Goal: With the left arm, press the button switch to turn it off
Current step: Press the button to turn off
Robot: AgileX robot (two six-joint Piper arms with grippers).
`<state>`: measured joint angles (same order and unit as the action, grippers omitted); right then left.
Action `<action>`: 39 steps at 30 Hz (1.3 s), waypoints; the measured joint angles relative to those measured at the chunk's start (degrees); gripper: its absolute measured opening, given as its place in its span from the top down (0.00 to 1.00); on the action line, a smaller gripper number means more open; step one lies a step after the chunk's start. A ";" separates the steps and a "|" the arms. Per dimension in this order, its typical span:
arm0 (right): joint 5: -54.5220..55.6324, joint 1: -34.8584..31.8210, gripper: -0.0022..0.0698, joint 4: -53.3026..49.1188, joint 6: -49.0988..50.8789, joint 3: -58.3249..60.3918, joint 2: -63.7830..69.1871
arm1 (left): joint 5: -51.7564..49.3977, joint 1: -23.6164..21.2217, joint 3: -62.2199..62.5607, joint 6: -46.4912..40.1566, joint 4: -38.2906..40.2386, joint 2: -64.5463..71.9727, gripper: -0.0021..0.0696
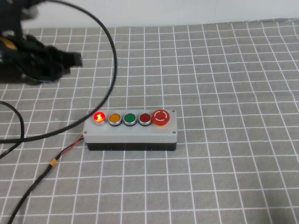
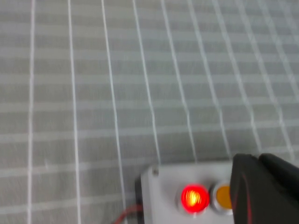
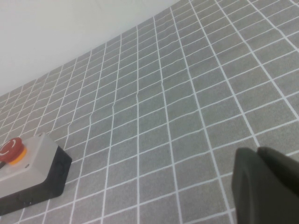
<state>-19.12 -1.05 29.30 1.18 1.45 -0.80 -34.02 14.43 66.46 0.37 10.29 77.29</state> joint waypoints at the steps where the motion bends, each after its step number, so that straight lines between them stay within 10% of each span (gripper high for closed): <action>1: 0.00 0.00 0.99 0.00 0.00 0.00 0.00 | -0.78 0.00 0.00 0.00 0.48 1.08 0.98; 39: 0.00 0.00 0.99 0.00 0.00 0.00 0.00 | -21.40 5.68 14.57 0.32 -7.17 26.90 0.98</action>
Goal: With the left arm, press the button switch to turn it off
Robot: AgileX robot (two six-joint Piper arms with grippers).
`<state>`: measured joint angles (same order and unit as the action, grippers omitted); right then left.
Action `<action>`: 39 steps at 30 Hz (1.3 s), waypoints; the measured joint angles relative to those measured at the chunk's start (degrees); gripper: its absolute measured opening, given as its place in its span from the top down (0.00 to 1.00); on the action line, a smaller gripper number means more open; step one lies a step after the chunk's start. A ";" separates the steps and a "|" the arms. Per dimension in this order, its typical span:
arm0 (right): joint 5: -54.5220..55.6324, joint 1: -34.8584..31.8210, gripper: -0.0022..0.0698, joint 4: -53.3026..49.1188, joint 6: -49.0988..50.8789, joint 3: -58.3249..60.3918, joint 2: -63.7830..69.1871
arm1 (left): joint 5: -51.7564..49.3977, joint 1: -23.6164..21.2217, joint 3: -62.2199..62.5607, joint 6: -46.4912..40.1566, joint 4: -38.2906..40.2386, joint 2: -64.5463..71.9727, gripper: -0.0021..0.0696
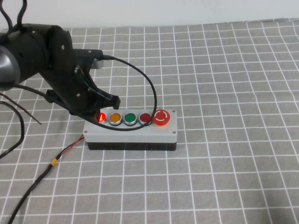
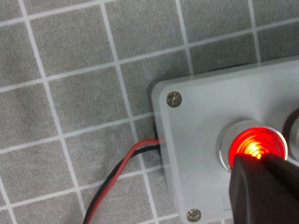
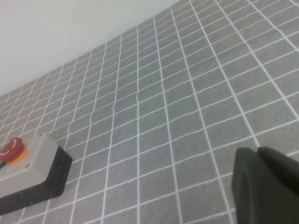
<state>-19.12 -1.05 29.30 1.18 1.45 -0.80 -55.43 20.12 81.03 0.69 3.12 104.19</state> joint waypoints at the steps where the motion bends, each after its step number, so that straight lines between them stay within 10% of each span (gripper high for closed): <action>1: 0.00 0.00 0.99 0.00 0.00 0.00 0.00 | -0.02 0.00 0.14 0.00 0.00 -0.01 0.98; 23: 0.00 0.00 0.99 0.00 0.00 0.00 0.00 | 7.71 0.06 -2.11 2.06 -1.32 -32.62 0.98; 39: 0.00 0.00 0.99 0.00 0.00 0.00 0.00 | 12.64 0.06 -27.46 5.12 -1.32 -63.18 0.98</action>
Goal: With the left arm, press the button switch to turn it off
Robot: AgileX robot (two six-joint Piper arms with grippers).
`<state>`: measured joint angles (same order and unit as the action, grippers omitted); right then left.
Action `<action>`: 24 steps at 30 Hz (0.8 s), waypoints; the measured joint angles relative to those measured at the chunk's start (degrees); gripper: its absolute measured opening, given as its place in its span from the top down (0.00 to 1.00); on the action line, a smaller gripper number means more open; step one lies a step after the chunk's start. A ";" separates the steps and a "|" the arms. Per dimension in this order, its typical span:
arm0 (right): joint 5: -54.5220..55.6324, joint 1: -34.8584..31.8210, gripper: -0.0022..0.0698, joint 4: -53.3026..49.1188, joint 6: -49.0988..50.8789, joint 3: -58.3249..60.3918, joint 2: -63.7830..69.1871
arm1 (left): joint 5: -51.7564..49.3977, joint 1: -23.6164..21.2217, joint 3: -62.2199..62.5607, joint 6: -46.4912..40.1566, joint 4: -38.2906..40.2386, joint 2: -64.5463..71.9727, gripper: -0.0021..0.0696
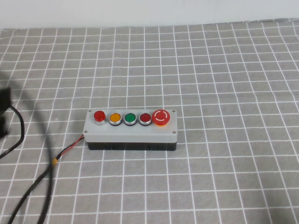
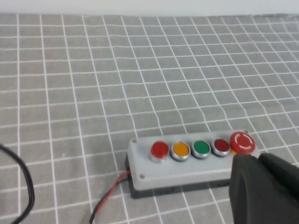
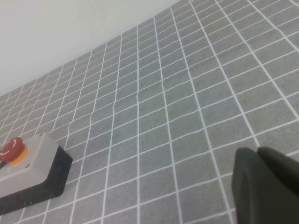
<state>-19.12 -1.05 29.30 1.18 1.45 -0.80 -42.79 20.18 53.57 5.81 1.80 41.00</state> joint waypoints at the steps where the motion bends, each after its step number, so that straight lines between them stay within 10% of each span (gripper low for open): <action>1: 0.00 0.00 0.99 0.00 0.00 0.00 0.00 | 0.15 0.00 -1.13 0.40 0.00 -1.75 0.98; 24: 0.00 0.00 0.99 0.00 0.00 0.00 0.00 | -7.89 0.00 -11.05 1.89 -3.00 -31.68 0.98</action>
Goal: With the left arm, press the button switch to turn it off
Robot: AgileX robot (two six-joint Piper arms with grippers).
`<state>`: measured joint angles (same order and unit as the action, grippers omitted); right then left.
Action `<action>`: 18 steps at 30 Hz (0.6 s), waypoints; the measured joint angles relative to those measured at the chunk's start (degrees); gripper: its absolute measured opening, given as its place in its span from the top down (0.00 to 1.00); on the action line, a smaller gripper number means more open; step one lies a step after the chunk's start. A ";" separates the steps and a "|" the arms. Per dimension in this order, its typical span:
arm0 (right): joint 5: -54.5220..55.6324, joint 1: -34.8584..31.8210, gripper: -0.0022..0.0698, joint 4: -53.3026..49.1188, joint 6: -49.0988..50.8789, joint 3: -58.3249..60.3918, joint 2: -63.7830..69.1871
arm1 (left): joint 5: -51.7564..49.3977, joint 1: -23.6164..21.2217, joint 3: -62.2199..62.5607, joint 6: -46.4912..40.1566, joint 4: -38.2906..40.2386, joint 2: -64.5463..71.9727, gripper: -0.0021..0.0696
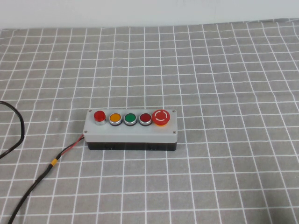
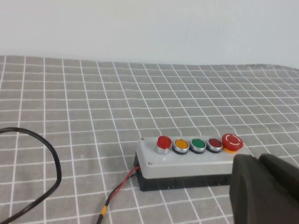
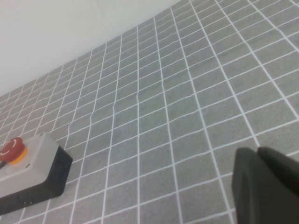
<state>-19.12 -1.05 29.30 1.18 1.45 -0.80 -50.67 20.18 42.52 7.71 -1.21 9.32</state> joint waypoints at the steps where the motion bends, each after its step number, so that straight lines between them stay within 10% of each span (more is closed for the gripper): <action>1: 0.00 0.00 0.99 0.00 0.00 0.00 0.00 | 0.33 0.00 -0.10 0.00 0.00 0.00 0.98; 18: 0.00 0.00 0.99 0.00 0.00 0.00 0.00 | 25.20 0.00 -24.29 -2.15 -0.53 0.00 0.98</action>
<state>-19.12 -1.05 29.30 1.18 1.45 -0.80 -25.47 20.18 18.23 5.55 -1.74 9.32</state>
